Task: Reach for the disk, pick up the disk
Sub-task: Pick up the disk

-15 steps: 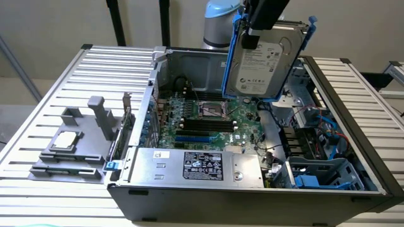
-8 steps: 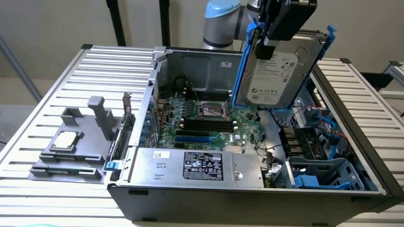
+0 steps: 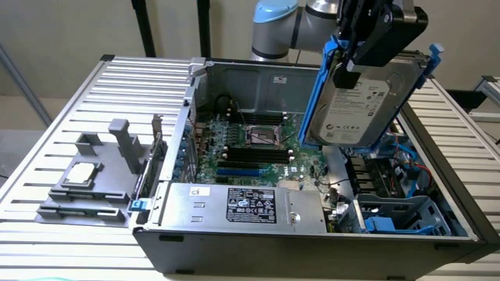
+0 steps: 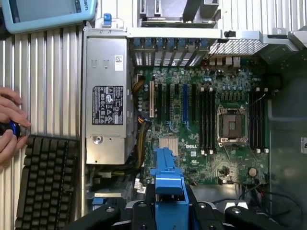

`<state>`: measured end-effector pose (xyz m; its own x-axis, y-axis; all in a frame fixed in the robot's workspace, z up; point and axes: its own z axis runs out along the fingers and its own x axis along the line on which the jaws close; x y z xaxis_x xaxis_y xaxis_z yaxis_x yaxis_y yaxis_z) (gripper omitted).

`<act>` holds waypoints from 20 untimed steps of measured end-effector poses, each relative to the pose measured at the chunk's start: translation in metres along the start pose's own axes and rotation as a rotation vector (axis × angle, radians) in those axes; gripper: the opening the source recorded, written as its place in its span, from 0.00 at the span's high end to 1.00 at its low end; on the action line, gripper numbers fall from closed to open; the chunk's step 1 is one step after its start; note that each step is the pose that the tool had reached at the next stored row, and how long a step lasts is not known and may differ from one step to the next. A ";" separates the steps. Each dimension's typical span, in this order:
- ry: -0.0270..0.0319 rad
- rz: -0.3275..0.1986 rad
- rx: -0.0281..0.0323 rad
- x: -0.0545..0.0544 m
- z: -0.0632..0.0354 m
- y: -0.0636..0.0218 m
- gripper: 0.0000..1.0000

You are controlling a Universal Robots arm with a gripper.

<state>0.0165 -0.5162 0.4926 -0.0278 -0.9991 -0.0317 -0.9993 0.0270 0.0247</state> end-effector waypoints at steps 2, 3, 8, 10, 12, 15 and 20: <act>-0.0001 0.000 0.0000 0.007 -0.0002 -0.0037 0.67; -0.0001 0.000 0.0000 0.010 -0.0004 -0.0056 0.67; -0.0001 0.000 0.0000 0.027 -0.0012 -0.0156 0.67; -0.0001 0.000 0.0000 0.034 -0.0015 -0.0198 0.67; -0.0001 0.000 0.0000 0.040 -0.0018 -0.0243 0.67; -0.0001 0.000 0.0000 0.049 -0.0022 -0.0322 0.67; 0.0000 0.000 0.0000 0.062 -0.0029 -0.0496 0.67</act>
<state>0.0644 -0.5792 0.4923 -0.0278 -0.9991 -0.0317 -0.9993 0.0271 0.0247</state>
